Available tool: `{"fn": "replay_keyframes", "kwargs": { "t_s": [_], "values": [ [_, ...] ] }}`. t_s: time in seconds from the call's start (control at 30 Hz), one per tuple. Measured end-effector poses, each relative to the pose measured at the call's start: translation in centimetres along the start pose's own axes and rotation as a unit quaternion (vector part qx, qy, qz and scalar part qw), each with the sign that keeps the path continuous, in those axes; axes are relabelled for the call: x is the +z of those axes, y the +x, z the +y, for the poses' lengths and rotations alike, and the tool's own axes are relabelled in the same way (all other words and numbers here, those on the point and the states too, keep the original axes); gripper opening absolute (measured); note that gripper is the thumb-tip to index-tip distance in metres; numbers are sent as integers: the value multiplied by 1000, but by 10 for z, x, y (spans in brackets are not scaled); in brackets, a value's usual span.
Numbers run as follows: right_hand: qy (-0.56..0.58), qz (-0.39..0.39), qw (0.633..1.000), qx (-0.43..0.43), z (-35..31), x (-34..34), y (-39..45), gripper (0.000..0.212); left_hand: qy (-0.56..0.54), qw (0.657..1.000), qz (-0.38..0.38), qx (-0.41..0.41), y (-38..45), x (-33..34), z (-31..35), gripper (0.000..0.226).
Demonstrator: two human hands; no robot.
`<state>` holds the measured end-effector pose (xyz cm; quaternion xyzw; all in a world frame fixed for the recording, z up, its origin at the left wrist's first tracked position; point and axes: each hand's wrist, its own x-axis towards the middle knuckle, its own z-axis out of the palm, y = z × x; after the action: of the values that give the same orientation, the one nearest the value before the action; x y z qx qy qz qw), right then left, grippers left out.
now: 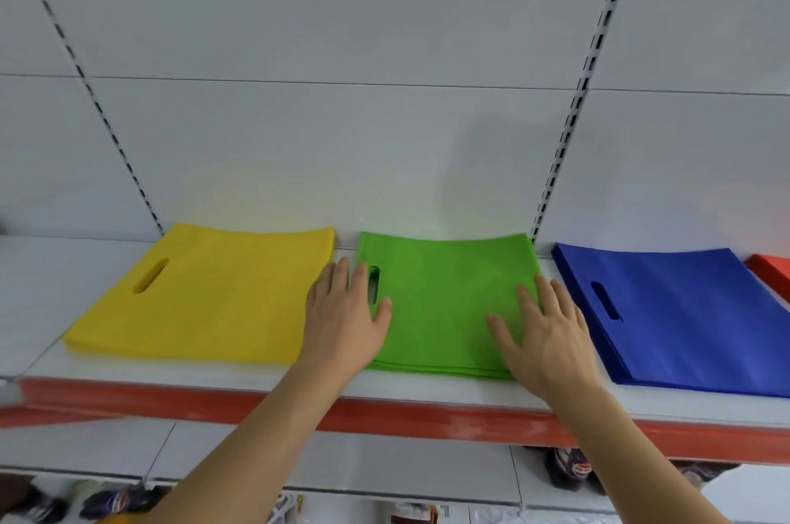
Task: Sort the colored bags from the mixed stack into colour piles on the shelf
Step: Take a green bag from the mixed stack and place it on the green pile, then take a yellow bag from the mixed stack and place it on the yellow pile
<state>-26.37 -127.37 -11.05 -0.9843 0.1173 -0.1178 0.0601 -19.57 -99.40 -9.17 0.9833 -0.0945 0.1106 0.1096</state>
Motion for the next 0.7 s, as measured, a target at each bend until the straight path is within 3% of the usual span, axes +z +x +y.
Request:
{"fn": "replay_keyframes", "kwargs": {
  "t_s": [0.1,0.33,0.7],
  "values": [
    [15,33,999,-32,-35,-2,-5,91,16,1000,23,-5,-15,-11,-18,68],
    [15,21,991,-130,-138,-1,-36,86,26,997,56,-55,-60,-41,-102,66],
    [79,22,967,-239,-384,8,-109,82,36,984,72,-156,-165,-121,-329,68]
  ]
}}
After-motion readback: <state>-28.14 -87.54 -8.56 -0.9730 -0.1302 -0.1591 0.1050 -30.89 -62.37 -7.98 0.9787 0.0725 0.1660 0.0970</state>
